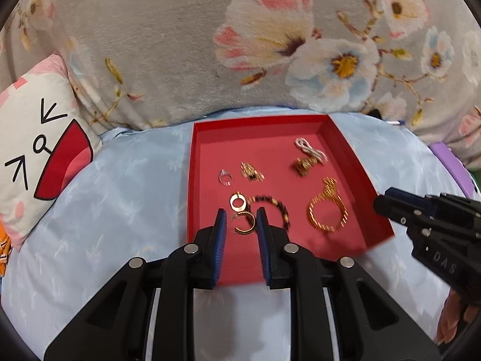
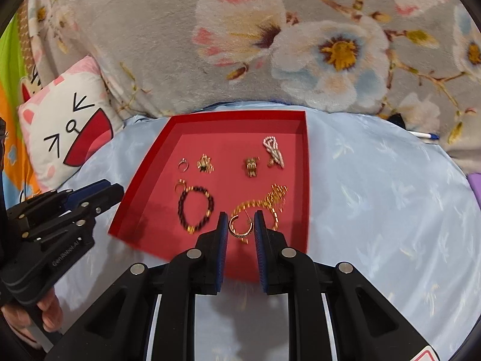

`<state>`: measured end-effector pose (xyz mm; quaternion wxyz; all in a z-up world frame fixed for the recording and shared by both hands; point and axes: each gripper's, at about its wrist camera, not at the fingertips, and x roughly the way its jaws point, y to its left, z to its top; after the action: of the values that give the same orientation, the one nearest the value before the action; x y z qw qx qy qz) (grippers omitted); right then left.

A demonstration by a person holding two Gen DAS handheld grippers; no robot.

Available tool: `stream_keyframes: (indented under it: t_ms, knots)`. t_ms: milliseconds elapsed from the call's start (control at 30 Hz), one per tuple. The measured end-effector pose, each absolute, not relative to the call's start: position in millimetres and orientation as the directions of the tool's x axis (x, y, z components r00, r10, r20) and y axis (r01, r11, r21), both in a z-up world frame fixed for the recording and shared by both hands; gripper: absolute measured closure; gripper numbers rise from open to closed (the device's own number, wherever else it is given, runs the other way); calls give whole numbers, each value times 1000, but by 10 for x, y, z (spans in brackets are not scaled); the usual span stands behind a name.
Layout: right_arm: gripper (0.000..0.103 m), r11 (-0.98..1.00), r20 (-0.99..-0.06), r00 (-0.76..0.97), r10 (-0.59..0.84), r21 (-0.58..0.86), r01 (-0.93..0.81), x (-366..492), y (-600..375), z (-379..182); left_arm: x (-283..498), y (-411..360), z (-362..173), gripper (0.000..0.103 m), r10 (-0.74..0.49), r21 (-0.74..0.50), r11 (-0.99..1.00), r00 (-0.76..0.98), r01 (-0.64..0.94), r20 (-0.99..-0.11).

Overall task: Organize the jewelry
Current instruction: 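Carry both hoop earrings into the red box and open both tools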

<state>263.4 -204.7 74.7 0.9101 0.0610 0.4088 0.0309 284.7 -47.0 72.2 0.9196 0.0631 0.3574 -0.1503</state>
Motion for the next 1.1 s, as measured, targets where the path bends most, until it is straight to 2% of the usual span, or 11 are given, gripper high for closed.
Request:
stream_keyframes:
  t_ms: [400,1100]
  knots:
    - [87,987,-786,606,122,162,11,3412,-1967,379,3646,-673,351,84,-197,-5,959,654,283,-730]
    - [86,992,-802,590,88,126,23,3622,-1916,113,3898,-720,116,83,-164,4,966,629,257,-760]
